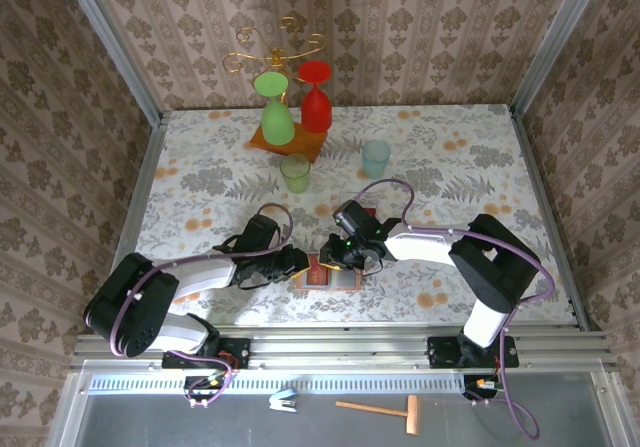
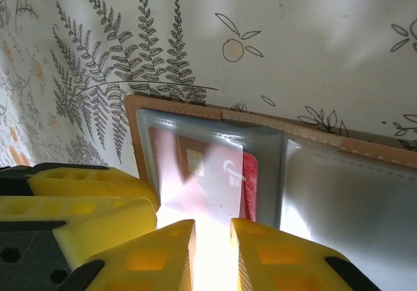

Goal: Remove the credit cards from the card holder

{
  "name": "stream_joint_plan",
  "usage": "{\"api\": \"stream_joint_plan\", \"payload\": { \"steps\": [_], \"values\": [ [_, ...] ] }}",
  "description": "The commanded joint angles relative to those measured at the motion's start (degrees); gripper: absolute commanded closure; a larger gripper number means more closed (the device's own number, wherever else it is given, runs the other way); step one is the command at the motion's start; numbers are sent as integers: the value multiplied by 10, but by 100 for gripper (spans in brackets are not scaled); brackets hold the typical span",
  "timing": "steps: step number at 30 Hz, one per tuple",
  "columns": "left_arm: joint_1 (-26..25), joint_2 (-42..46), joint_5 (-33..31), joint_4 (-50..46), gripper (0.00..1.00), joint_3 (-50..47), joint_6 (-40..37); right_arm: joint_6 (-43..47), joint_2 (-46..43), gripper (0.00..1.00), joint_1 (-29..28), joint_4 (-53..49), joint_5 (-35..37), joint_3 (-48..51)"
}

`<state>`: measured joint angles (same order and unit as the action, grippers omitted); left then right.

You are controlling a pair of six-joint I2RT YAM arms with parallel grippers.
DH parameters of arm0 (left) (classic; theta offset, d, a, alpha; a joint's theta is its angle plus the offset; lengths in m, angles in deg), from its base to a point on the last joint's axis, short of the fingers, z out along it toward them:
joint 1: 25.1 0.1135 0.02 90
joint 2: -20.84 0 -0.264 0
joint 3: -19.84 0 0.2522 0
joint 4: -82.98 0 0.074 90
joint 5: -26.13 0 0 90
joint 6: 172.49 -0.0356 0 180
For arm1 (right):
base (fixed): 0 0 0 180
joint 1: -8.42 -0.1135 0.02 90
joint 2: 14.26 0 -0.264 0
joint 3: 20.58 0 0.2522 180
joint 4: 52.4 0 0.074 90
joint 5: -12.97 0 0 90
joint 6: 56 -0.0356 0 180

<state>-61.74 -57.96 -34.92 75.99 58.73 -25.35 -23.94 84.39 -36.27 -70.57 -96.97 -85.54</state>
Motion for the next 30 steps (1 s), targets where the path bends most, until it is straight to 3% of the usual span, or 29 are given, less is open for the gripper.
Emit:
{"api": "stream_joint_plan", "payload": {
  "steps": [1,30],
  "values": [
    [5,1,6,-4,78,-11,-12,-9,12,79,-4,4,-3,7],
    [7,6,10,-13,77,-15,-19,41,-5,74,-1,-86,45,-18]
  ]
}}
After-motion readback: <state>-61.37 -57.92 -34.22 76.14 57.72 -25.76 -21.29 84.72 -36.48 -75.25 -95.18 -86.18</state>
